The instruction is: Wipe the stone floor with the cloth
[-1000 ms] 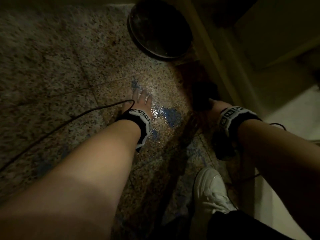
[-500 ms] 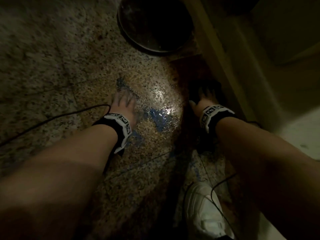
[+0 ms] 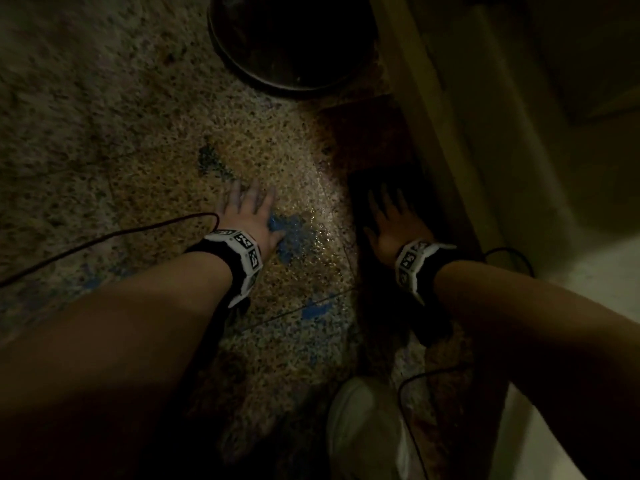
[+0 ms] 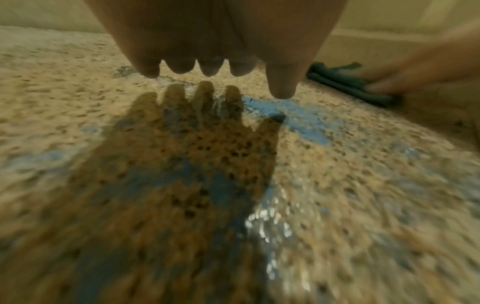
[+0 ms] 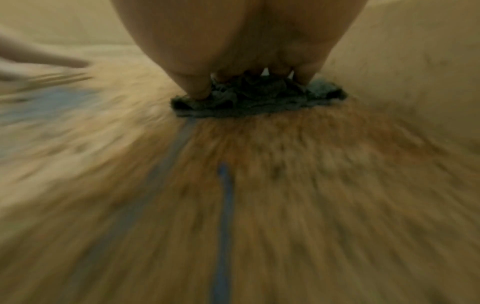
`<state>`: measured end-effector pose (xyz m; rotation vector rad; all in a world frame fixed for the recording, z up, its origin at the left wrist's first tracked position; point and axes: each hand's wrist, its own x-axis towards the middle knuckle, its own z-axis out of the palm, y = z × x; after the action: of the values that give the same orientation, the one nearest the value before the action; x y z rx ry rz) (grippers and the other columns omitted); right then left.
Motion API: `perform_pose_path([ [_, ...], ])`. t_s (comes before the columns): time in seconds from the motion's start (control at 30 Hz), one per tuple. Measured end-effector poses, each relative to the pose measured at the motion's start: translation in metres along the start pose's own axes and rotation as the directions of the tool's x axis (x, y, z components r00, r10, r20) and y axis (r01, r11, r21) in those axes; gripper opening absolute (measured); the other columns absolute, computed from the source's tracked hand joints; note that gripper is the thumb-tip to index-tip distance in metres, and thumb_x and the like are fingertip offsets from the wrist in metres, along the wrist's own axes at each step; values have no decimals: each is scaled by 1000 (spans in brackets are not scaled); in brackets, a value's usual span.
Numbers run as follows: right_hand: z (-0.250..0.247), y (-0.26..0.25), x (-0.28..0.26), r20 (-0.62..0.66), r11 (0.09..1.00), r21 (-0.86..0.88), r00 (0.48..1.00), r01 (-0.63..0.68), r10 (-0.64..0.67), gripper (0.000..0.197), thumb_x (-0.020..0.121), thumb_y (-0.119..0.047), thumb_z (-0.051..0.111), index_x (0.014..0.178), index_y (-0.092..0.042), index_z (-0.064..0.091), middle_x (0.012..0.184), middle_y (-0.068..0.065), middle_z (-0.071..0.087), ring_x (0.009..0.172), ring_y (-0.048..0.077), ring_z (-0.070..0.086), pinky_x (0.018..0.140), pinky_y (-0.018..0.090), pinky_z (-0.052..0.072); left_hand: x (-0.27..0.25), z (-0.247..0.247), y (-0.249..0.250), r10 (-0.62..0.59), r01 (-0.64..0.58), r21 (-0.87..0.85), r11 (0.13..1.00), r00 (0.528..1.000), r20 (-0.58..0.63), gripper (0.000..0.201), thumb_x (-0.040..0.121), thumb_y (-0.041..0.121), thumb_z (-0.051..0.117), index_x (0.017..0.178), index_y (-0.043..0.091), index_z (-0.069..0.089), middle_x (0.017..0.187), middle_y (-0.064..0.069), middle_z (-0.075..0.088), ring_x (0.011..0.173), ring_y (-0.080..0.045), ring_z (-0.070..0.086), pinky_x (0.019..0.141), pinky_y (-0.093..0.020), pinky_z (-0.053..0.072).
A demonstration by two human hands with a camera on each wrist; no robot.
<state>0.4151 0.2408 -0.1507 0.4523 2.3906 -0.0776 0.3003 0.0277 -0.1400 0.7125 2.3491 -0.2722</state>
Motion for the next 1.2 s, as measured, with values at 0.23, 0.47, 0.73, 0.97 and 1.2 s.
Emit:
perform_pose_path([
  [0.23,-15,6,12,41,997,-46,998,59,-57,63,101,-49,22,149,-33,-14,158,0,-20,145,29,-14,119,47,3,8,4,-16,37,-38,19,999,999,15,74,97,56,31,152,25,-9,157,-3,-20,145,-28,-13,117,-42,1],
  [0.47,-47,-16,47,-13,999,52,1000,9,-8,63,102,-46,26,151,-29,-8,159,4,-16,145,33,-12,118,48,3,4,5,-48,-43,43,-8,999,998,48,72,97,56,28,151,27,-10,156,-2,-23,145,-28,-11,118,-41,4],
  [0.73,-21,-27,20,-13,985,-99,989,142,-144,61,102,-43,23,151,-30,-12,159,4,-15,146,33,-10,118,45,7,3,9,-55,-69,70,-25,997,997,38,77,96,57,30,151,23,-13,156,-5,-25,145,-29,-14,117,-41,2],
  [0.97,-16,-34,12,16,974,-145,984,176,-176,61,101,-46,25,149,-38,-11,158,-2,-21,146,27,-14,117,41,2,5,11,-55,-63,64,-23,998,997,33,79,96,58,30,150,23,-16,155,-6,-25,145,-31,-13,117,-42,1],
  [1.2,-37,-49,32,24,992,-57,994,111,-110,61,101,-47,26,149,-39,-10,158,-2,-21,145,28,-15,117,45,2,-1,13,-66,-4,6,-50,999,999,33,73,97,57,25,149,27,-17,155,-2,-27,145,-26,-16,117,-39,0],
])
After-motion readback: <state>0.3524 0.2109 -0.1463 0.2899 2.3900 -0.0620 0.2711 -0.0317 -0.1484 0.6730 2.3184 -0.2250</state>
